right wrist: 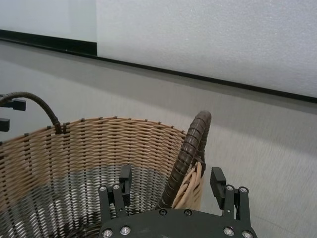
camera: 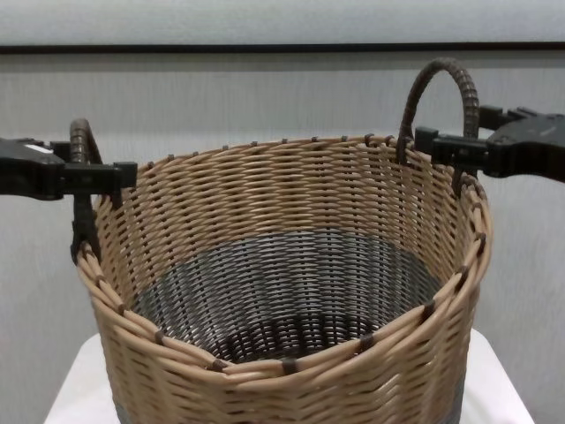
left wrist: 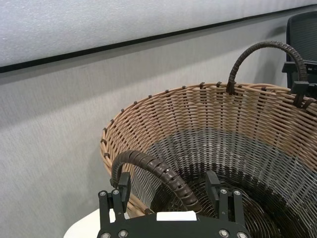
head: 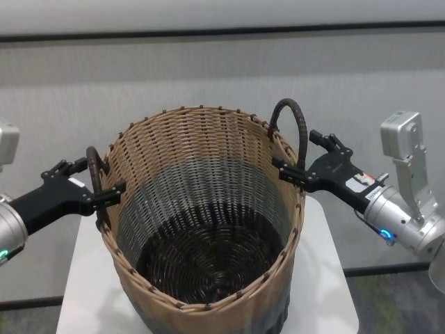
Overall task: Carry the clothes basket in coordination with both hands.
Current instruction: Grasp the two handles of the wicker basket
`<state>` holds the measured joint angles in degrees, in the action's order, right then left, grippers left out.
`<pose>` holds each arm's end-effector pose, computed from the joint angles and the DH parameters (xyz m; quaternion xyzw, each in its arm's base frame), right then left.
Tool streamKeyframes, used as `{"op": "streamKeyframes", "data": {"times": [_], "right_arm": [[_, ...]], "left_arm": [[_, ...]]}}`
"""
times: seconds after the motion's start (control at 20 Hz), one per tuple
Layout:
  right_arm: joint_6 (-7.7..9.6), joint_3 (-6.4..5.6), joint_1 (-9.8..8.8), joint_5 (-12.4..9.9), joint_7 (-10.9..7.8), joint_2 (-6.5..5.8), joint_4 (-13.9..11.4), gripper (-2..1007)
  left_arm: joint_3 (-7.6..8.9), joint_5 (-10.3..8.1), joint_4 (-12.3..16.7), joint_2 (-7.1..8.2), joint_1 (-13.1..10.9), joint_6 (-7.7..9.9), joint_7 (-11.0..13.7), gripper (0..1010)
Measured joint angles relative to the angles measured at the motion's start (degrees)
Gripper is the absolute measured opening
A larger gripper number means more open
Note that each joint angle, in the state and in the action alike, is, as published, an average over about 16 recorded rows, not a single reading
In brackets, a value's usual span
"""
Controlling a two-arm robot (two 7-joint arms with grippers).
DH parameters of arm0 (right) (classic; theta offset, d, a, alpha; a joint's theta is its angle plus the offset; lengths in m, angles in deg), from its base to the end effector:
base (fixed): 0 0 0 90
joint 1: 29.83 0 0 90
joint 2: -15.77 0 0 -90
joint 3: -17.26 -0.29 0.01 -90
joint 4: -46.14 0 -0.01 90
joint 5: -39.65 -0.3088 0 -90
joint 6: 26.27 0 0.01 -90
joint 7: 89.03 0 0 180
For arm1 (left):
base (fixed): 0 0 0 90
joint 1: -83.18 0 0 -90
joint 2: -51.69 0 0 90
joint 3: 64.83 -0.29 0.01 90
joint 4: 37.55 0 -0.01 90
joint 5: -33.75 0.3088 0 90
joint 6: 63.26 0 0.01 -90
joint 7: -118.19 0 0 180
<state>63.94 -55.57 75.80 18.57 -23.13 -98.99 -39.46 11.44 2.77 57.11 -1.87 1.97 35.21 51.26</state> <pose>0.3912 -0.0482 -0.2385 -0.0234 -0.0631 -0.4414 0.8948 0.3562 0.1002 -0.2164 0.0667 -0.0082 0.4515 0.8898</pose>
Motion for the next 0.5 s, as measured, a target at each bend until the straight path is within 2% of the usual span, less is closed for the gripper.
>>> {"op": "streamKeyframes", "data": {"times": [0.5], "right_arm": [[-0.52,1.04,2.06,0.74,-0.3,1.52,2.58,1005]], "left_arm": [[-0.56,1.24,-1.01,-0.81,1.22,0.01,0.32,1000]]}}
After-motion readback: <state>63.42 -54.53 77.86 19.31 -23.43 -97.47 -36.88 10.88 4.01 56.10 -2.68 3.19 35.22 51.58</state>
